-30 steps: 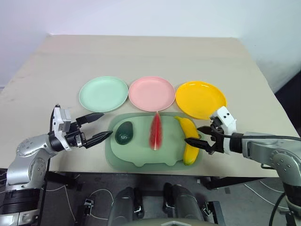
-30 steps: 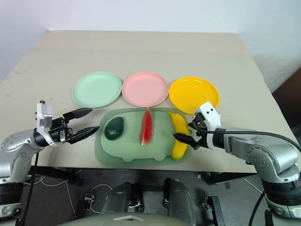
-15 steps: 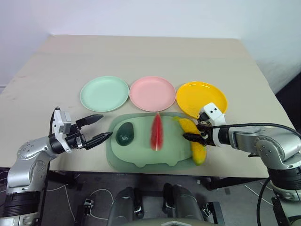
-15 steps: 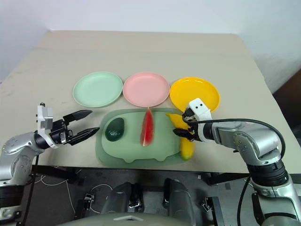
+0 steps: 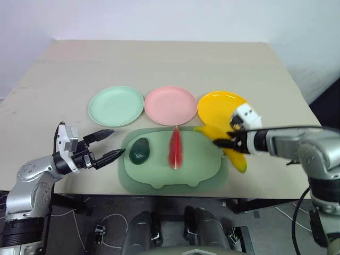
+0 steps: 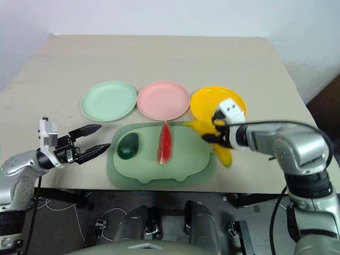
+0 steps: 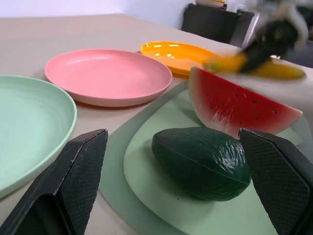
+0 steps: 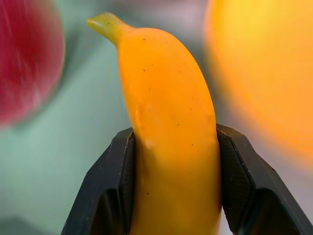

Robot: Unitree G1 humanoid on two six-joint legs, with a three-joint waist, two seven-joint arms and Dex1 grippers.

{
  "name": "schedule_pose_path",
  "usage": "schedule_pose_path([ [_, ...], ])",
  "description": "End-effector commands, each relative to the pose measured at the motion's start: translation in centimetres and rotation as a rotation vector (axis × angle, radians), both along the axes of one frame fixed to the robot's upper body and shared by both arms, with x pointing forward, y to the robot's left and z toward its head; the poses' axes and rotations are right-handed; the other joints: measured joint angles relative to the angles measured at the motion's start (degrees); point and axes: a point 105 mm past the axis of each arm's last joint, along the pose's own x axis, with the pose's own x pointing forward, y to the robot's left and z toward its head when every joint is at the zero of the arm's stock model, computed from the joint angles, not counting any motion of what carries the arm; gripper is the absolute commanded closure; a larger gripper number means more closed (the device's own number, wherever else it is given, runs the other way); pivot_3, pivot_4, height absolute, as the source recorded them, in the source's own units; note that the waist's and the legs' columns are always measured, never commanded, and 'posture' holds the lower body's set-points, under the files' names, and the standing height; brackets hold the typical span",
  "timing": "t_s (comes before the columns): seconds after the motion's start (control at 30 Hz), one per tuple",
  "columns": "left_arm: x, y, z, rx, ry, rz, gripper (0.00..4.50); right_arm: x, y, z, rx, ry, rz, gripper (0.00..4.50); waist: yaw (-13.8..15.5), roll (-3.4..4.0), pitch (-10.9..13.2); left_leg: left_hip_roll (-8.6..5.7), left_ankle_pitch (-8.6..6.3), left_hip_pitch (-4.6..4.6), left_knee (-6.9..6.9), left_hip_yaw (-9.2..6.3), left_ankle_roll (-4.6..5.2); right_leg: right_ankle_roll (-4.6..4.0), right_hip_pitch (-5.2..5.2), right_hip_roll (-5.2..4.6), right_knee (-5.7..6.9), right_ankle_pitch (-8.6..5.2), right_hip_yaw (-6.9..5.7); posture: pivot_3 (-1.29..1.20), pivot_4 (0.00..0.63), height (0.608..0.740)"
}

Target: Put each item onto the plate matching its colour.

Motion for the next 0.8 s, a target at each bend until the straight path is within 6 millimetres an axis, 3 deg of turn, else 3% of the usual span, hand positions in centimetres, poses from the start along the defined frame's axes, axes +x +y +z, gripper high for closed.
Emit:
schedule_pose_path([
  [0.03,-0.3,0.2,1.2,0.011,-0.058,0.01,0.0,2.2,-1.0,3.1,0.017,-0.102,-0.06,2.6,0.0,0.0,0.0,0.0,0.0,0.0,-0.01,0.0,0.0,0.0,-0.02,0.0,0.0,0.0,0.0,0.0,0.15,0.696],
  [0.13,-0.5,0.2,1.1,0.01,-0.059,0.02,0.0,5.0,-2.1,3.9,0.01,-0.146,-0.133,2.6,-0.1,0.01,0.0,0.0,0.0,-0.03,-0.01,0.04,0.0,0.0,-0.07,-0.01,0.02,0.0,0.0,0.0,0.15,0.696],
  [0.4,-0.9,0.5,1.2,0.01,-0.064,0.048,0.0,11.0,-3.6,2.8,-0.064,-0.184,-0.232,2.6,-0.2,0.02,0.0,0.0,0.02,-0.04,0.02,0.23,-0.02,0.13,-0.24,-0.05,0.38,0.09,0.12,0.0,0.15,0.696],
  [0.53,-1.2,0.7,1.3,0.017,-0.067,0.062,0.0,12.8,-3.2,1.6,-0.081,-0.176,-0.251,2.6,-0.8,0.04,0.0,0.01,0.1,-0.06,0.03,0.41,-0.1,0.11,-0.52,-0.02,0.7,0.11,0.32,0.0,0.15,0.696],
  [0.67,-1.4,0.8,1.4,0.024,-0.073,0.076,0.0,13.3,-2.6,0.8,-0.088,-0.15,-0.235,2.6,-1.4,0.04,0.0,0.0,0.11,-0.06,0.03,0.43,-0.12,0.13,-0.52,-0.02,0.74,0.11,0.34,0.0,0.15,0.696],
  [0.8,-1.6,0.9,1.4,0.028,-0.073,0.085,0.0,13.4,-2.4,0.5,-0.099,-0.137,-0.218,1.31,-1.6,0.05,0.0,0.01,0.11,-0.06,0.03,0.46,-0.12,0.12,-0.56,-0.02,0.78,0.11,0.38,0.0,0.15,0.696],
])
